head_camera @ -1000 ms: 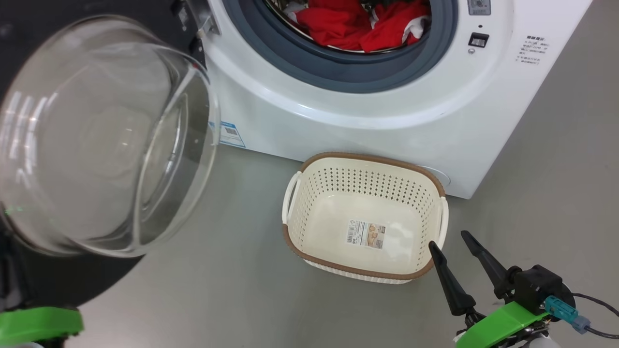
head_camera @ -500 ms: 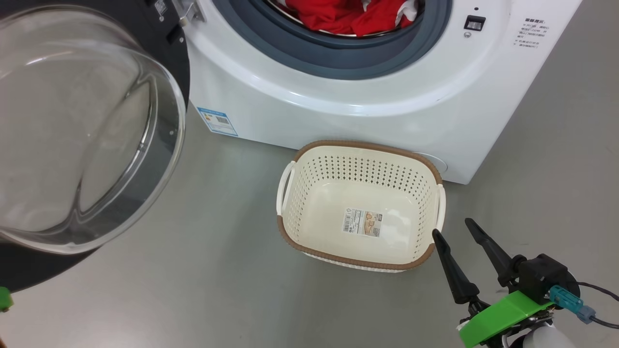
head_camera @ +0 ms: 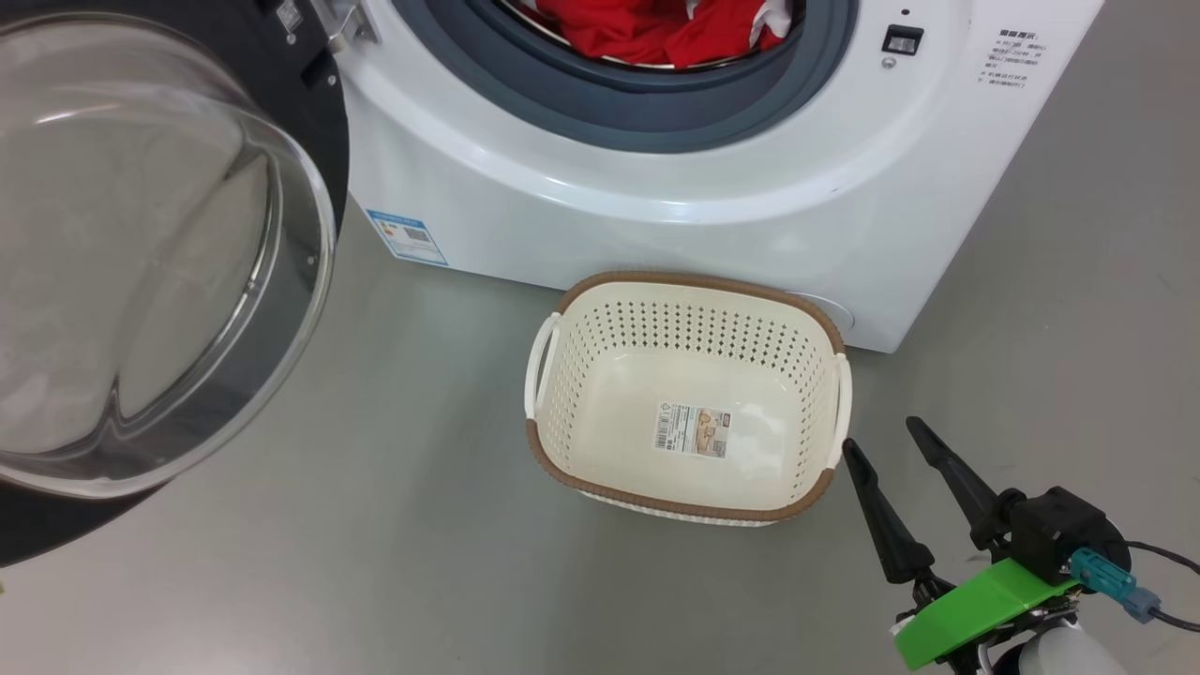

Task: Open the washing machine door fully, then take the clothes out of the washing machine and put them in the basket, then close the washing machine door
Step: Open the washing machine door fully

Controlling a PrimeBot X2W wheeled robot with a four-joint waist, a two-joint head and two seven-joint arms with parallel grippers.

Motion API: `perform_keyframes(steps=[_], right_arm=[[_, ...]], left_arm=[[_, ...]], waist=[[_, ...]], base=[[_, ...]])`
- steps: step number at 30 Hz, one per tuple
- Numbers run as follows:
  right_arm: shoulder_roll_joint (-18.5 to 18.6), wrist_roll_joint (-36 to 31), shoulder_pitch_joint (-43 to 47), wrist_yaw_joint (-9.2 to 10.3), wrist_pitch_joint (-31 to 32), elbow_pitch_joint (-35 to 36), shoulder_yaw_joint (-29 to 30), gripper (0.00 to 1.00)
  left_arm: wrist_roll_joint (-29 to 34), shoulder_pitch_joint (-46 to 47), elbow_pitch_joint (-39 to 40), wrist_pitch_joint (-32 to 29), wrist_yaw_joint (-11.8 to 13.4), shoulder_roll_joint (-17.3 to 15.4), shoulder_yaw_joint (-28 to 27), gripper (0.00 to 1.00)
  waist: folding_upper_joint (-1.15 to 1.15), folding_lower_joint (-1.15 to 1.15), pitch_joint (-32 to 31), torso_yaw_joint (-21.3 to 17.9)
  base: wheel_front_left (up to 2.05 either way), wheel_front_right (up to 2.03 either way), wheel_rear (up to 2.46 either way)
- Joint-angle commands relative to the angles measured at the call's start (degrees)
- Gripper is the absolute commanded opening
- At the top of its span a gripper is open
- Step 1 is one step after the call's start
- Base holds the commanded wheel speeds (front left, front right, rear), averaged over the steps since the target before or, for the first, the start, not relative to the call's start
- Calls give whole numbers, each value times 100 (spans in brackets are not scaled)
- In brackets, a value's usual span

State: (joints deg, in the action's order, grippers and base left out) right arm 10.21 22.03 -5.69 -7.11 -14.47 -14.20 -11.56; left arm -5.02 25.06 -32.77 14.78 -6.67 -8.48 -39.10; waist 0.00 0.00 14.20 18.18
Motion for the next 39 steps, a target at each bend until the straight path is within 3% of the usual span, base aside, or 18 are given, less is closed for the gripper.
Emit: perform_keyframes(steps=[1,9,16,18,23,25,26,39], right_arm=[[14,-4,-108,-37,-52,144,-93,100],[-47,14,-47,-37,-52,115,-121,100],[-107,40,53,-37,-52,92,-139,100],[-116,48,96,-37,-52,87,-154,100],[-127,75,186,-37,-52,90,-129,100],[-142,84,224,-37,-52,100,-79,100],[-154,89,247,-37,-52,107,-48,100],[-170,97,426,-37,-52,195,314,100]], left_arm=[[34,112,84,22,-25,-381,-174,0],[8,-115,90,22,-75,-271,28,0],[-248,-680,423,22,-80,-96,539,0],[-336,-880,579,22,-80,-36,671,11],[-514,-1409,1052,22,-80,159,1050,51],[-565,-1618,1266,22,-80,229,1260,90],[-596,-1731,1385,22,-81,261,1404,98],[-843,-2415,2185,22,-81,375,2340,100]], waist=[[0,0,-24,2],[0,0,-198,-3],[0,0,-417,-25],[0,0,-491,-43],[0,0,-656,-110],[0,0,-723,-154],[0,0,-748,-186],[0,0,-888,-632]], base=[[0,0,0],[0,0,0],[0,0,0],[0,0,0],[0,0,0],[0,0,0],[0,0,0],[0,0,0]])
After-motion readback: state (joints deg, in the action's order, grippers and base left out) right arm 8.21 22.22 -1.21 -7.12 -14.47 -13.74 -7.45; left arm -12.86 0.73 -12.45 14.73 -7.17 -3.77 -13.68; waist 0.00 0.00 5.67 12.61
